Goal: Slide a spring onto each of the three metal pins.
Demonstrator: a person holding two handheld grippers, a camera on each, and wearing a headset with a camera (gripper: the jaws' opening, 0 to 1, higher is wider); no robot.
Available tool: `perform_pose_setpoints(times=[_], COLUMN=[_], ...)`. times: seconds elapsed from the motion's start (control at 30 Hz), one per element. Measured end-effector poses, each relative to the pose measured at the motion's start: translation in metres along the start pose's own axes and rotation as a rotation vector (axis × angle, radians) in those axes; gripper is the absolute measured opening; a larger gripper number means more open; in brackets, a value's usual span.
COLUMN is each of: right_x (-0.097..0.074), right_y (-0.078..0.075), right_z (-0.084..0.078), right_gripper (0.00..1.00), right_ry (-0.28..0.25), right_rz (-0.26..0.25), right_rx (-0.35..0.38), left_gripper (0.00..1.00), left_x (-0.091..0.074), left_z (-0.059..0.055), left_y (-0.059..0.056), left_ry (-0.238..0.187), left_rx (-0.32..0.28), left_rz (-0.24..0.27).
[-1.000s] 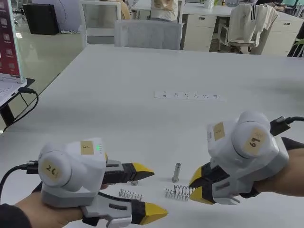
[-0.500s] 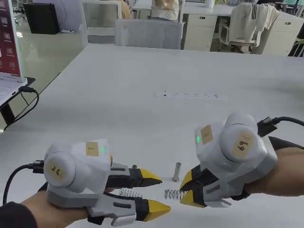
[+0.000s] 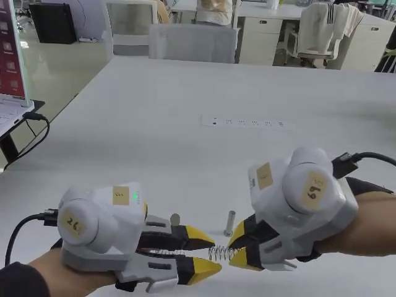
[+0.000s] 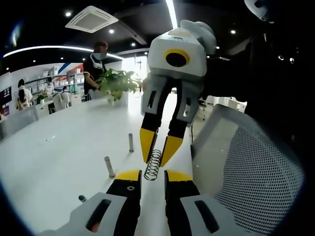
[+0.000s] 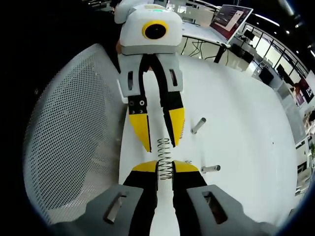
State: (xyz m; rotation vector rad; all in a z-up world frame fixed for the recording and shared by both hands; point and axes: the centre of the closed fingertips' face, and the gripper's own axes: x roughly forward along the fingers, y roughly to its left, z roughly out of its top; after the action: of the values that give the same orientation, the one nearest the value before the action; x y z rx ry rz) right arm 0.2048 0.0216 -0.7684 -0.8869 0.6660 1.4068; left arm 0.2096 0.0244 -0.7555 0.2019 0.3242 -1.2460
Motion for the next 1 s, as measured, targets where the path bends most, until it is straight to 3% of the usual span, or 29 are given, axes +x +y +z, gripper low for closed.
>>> perform_pose_setpoints(times=[0.23,0.63,1.0], right_x=[0.0004,0.0007,0.0027], right_y=[0.0016,0.0047,0.0061], right_z=[0.0014,0.0008,-0.0014], right_gripper=[0.08,0.08,0.11], right_ry=[-0.002,-0.008,-0.03], right_rz=[0.001,0.008,0.016], right_rx=[-0.013,-0.026,0.014], left_gripper=[0.03,0.02,0.02], left_x=[0.0004,0.0,-0.0029], left_z=[-0.001,-0.0021,0.0021], left_y=[0.0006,-0.0036,-0.0071], left_ry=[0.003,0.006,-0.007], left_rx=[0.01,0.021,0.011], left_rz=[0.0,-0.023,-0.034])
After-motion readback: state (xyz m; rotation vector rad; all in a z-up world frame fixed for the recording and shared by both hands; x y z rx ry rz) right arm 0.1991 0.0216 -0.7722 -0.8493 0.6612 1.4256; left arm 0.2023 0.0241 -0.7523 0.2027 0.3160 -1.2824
